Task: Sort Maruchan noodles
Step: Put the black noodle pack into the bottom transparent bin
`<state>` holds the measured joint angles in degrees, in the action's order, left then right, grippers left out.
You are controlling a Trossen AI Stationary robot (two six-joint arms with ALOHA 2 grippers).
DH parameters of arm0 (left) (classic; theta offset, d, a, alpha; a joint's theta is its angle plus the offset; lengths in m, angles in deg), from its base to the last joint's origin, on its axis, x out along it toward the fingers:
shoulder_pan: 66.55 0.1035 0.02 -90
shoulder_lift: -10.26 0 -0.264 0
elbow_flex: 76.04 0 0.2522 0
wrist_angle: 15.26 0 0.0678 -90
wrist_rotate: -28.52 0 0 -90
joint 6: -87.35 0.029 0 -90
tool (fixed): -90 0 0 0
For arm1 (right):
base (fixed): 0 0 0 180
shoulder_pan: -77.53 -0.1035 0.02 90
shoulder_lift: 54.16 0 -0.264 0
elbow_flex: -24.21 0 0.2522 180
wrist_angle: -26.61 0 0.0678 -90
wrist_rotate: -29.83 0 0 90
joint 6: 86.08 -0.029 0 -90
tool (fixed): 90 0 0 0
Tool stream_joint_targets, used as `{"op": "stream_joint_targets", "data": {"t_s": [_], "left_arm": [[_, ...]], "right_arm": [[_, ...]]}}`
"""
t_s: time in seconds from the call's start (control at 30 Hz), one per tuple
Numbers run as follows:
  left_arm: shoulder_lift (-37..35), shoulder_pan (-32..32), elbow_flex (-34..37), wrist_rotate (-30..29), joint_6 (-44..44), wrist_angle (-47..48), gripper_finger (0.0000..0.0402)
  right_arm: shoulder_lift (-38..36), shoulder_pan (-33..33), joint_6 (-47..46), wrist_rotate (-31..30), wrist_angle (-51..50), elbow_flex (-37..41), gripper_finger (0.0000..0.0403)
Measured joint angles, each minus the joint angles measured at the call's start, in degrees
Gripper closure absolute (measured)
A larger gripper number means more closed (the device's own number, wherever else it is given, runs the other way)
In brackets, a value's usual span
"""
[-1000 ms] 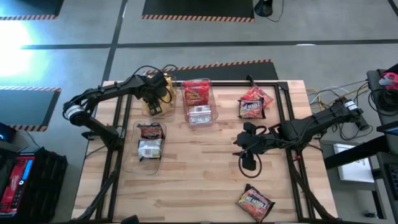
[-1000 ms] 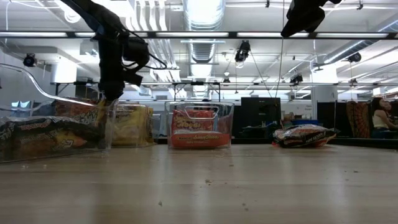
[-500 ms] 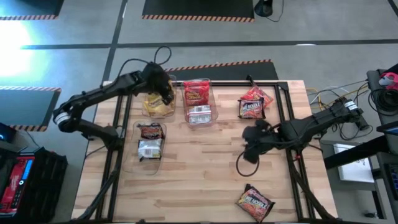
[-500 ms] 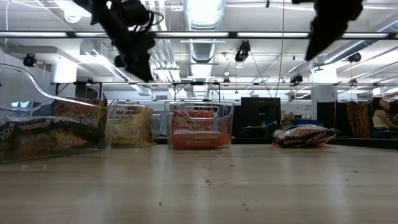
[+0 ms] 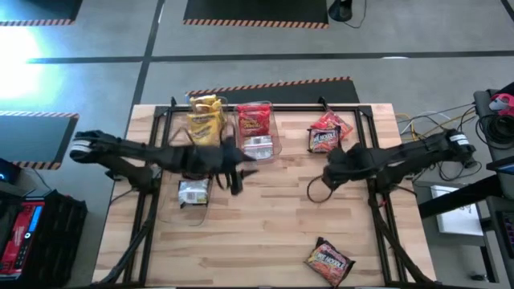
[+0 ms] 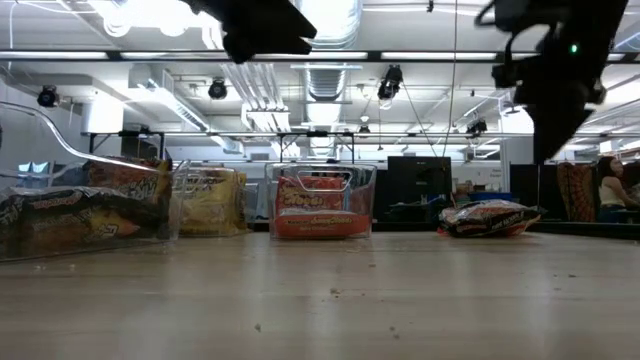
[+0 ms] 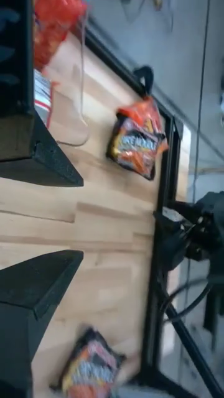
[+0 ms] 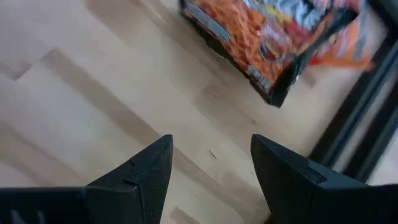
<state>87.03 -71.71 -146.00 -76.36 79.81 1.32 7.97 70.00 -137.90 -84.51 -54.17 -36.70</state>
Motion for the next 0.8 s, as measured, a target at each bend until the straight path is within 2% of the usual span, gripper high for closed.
{"op": "stream_joint_targets", "data": {"t_s": [0.1,0.27,0.47,0.67,0.8], "left_arm": [[1.6,-5.7,0.0,-8.1,-1.1,-0.1,0.0242],[5.6,-11.4,0.0,-13.1,-3.4,-2.3,0.0242],[10.9,-12.7,0.0,-22.2,-3.7,-5.8,0.0242],[13.9,-12.6,0.0,-26.3,-3.4,-9.7,0.0241],[14.0,-12.6,0.0,-29.0,-2.4,-10.4,0.0241]], "right_arm": [[-4.0,4.2,-0.5,2.3,6.5,5.2,0.0195],[-11.7,9.6,-6.4,2.9,21.0,13.3,0.0195],[-18.0,10.3,-16.2,-0.2,49.0,26.2,0.0195],[-17.4,10.1,-27.4,-10.6,68.5,36.3,0.0195],[-15.3,9.5,-34.6,-16.6,74.0,39.6,0.0195]]}}
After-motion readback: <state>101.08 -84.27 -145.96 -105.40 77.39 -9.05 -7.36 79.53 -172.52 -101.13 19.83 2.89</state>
